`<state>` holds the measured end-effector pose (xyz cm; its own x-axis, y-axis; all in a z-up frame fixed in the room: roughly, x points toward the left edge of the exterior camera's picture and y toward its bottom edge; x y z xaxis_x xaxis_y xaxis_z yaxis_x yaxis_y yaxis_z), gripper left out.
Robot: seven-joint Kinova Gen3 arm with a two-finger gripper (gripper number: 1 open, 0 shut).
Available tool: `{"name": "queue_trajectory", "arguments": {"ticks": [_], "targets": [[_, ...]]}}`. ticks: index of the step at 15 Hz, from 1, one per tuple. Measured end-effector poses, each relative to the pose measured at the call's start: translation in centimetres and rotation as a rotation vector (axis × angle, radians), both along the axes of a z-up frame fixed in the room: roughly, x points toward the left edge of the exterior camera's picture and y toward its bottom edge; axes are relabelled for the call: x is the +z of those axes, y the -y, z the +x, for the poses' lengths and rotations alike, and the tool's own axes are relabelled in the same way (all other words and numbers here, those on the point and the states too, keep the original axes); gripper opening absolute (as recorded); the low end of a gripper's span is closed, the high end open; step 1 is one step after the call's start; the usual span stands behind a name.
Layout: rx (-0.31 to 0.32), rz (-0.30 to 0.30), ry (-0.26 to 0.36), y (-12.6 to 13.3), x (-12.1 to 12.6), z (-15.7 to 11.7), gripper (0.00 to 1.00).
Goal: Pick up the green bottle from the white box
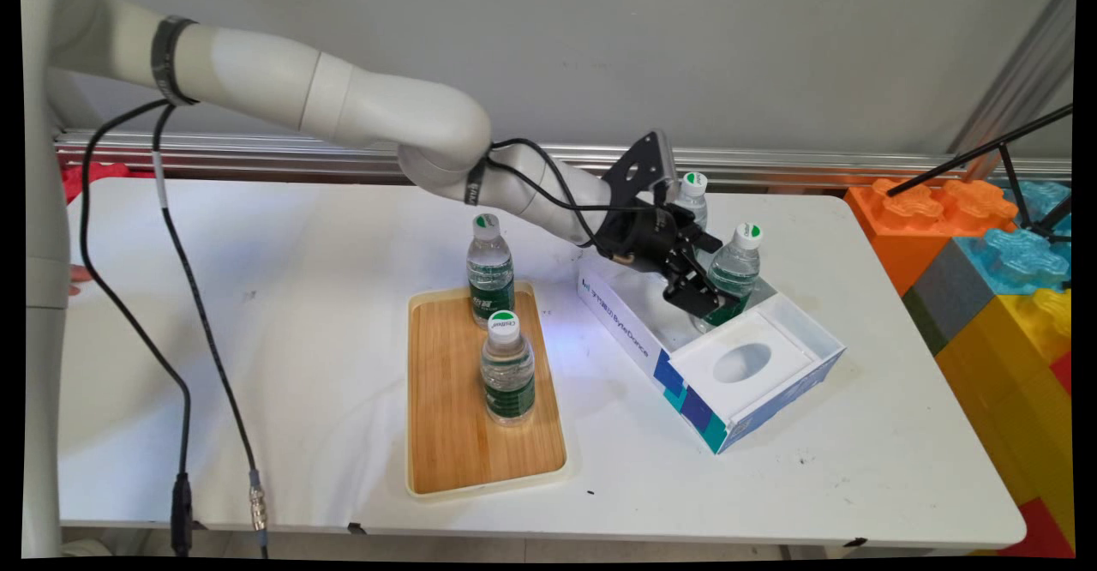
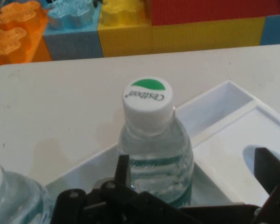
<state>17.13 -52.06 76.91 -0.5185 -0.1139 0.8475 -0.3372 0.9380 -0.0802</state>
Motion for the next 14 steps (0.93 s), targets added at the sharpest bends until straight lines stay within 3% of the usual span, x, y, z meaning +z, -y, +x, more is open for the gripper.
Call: {"name": "queue_trajectory", "arguments": {"ticks": [14], "targets": [[0.015,-0.023,-0.017,1.2,-0.8,-2.1,1.00]]}}
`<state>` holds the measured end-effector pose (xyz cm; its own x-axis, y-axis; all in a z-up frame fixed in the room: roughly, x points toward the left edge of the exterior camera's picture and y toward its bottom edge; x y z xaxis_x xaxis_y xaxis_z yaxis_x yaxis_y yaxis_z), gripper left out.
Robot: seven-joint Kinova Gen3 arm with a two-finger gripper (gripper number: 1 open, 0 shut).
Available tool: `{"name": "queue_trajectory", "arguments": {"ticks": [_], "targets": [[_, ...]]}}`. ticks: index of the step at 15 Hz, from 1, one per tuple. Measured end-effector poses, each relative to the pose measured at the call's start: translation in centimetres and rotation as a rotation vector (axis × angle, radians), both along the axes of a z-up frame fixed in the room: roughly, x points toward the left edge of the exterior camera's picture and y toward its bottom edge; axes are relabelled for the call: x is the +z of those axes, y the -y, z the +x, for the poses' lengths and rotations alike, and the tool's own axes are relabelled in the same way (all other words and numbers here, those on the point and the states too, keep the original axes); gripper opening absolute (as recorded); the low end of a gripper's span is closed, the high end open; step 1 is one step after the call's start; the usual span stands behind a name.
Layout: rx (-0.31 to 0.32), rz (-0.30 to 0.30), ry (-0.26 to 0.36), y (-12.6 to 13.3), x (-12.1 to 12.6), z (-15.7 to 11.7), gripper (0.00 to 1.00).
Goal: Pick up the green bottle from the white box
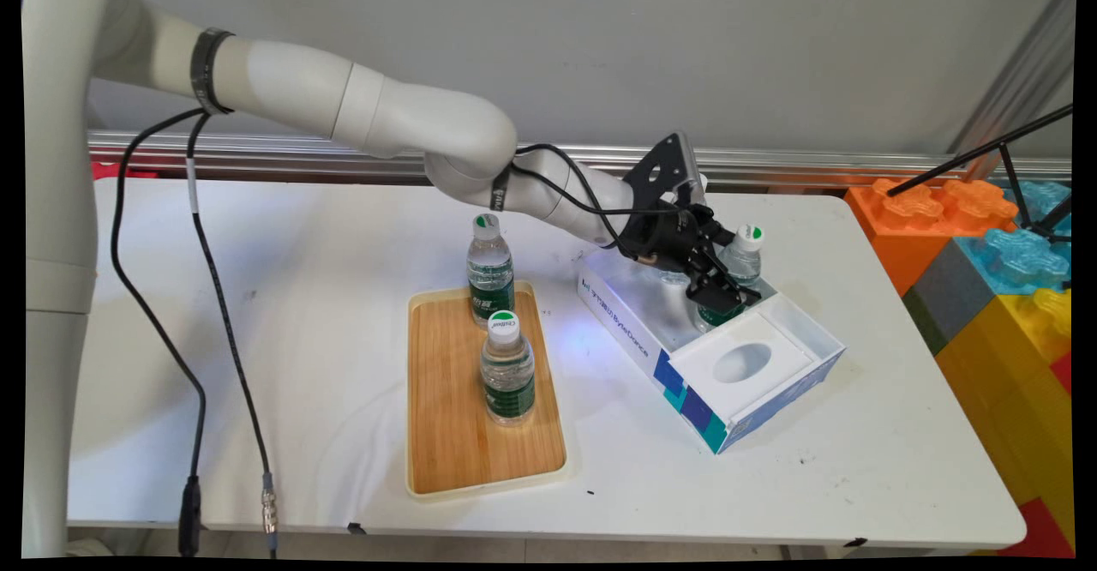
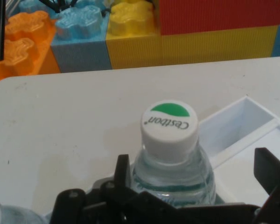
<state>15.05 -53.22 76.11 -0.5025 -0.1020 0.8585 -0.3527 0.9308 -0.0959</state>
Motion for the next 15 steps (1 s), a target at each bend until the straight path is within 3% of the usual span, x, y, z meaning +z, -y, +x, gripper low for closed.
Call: {"name": "queue_trajectory", "arguments": {"ticks": [14,15], "targets": [[0.024,-0.004,-0.006,3.2,-2.6,-1.1,1.00],[0.021,0.001,-0.008,3.2,-2.8,-1.2,0.00]]}}
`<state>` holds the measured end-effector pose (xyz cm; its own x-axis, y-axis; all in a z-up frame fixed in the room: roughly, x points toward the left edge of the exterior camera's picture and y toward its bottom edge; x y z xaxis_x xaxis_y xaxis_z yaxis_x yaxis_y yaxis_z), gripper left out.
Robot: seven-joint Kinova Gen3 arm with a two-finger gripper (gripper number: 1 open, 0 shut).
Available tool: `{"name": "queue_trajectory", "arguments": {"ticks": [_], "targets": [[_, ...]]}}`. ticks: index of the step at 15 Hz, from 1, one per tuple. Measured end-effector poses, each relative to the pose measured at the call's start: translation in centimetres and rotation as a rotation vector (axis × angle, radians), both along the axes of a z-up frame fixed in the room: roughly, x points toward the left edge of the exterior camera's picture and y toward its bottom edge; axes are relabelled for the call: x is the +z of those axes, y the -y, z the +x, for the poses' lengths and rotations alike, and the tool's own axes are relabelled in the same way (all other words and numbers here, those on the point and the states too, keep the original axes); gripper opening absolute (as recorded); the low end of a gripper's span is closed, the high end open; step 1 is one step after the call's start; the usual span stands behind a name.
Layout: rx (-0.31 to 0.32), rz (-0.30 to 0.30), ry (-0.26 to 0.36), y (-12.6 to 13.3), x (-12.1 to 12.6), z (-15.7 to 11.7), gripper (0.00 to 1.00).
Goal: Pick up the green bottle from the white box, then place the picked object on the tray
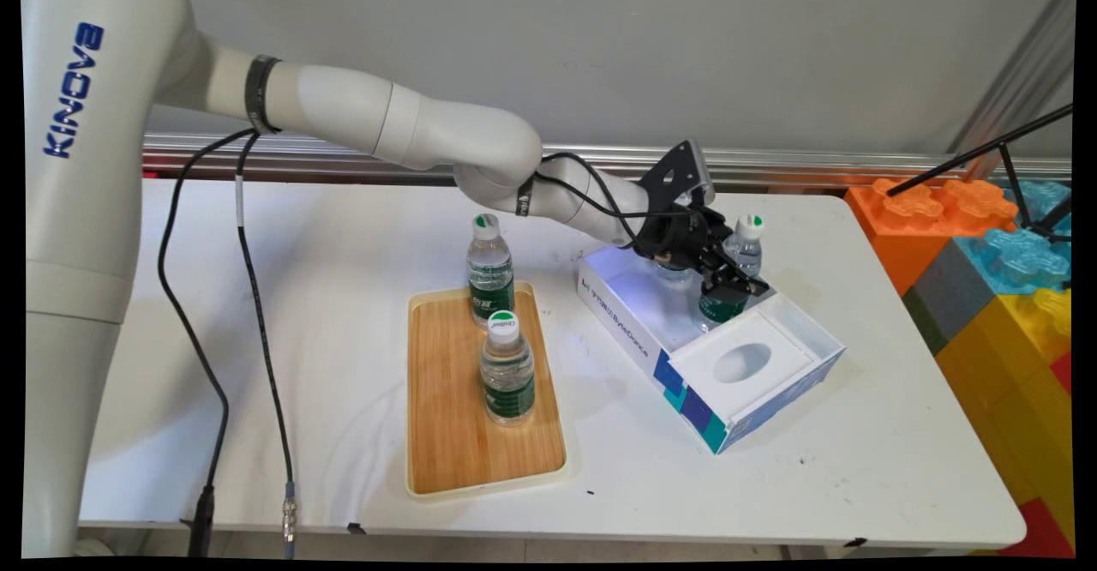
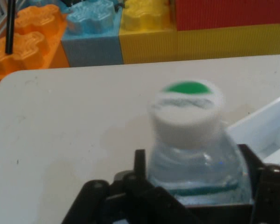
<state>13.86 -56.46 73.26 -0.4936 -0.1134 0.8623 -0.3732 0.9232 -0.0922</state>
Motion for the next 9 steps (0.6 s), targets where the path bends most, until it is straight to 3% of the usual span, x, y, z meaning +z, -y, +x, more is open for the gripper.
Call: {"name": "queue_trajectory", "arguments": {"ticks": [9], "targets": [[0.007,0.031,-0.017,-0.12,-0.80,-0.01,0.00]]}}
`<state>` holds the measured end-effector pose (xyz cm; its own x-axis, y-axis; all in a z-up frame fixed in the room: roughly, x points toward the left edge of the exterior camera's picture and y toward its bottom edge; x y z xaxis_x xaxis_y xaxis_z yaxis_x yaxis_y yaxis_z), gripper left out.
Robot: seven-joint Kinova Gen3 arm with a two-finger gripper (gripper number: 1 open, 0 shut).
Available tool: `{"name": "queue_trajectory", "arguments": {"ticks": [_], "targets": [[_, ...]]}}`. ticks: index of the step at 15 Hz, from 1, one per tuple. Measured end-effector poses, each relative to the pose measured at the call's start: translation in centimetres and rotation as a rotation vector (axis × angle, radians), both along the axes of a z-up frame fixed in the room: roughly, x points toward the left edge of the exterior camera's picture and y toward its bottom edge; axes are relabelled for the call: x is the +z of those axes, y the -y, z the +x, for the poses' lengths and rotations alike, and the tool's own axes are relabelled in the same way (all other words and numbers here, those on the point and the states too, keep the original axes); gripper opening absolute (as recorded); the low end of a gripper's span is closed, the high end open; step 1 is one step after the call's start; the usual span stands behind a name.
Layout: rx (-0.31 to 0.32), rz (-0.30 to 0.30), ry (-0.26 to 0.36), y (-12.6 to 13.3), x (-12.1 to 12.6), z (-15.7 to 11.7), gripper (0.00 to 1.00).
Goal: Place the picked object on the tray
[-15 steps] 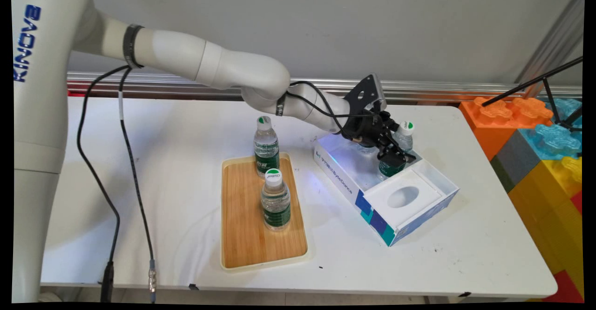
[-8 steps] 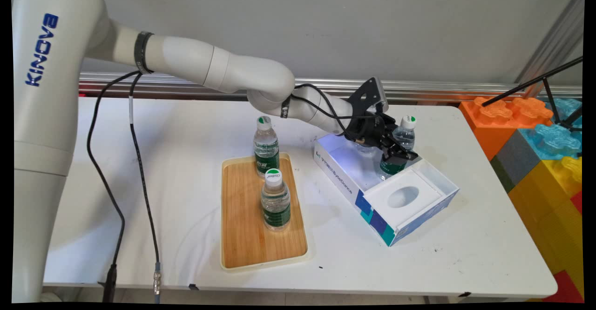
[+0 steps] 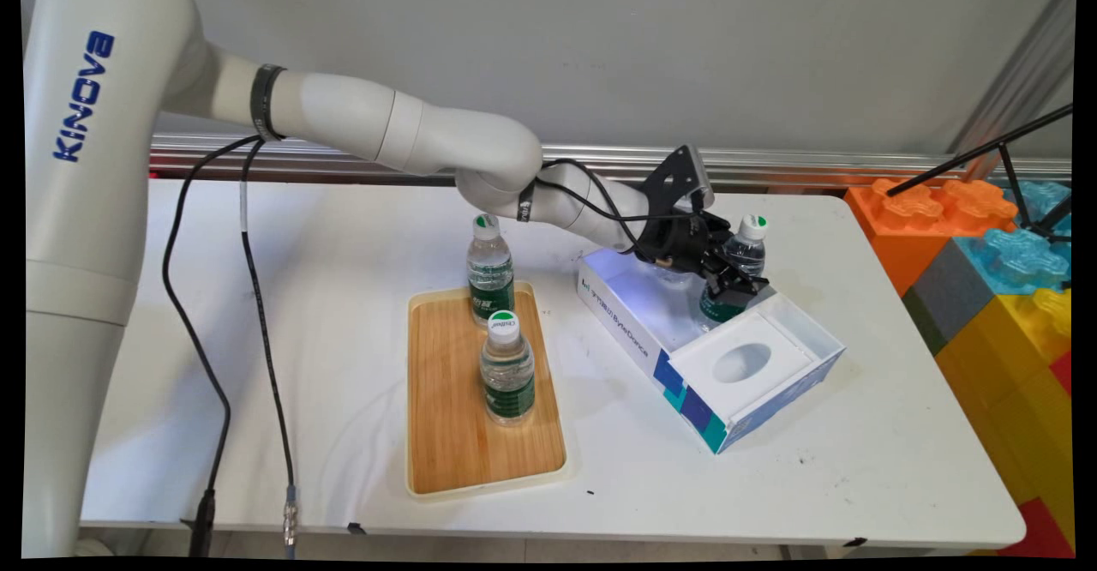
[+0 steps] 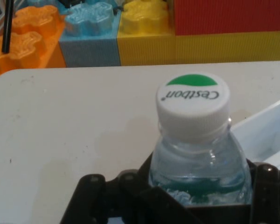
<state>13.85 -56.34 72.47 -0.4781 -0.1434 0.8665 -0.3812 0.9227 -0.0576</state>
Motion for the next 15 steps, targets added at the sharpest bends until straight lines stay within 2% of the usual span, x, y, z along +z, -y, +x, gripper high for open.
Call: {"name": "queue_trajectory", "arguments": {"ticks": [5,15], "targets": [[0.005,0.011,-0.021,-1.3,1.1,0.8,0.00],[-0.011,-0.001,-0.072,-6.0,5.4,3.4,0.00]]}}
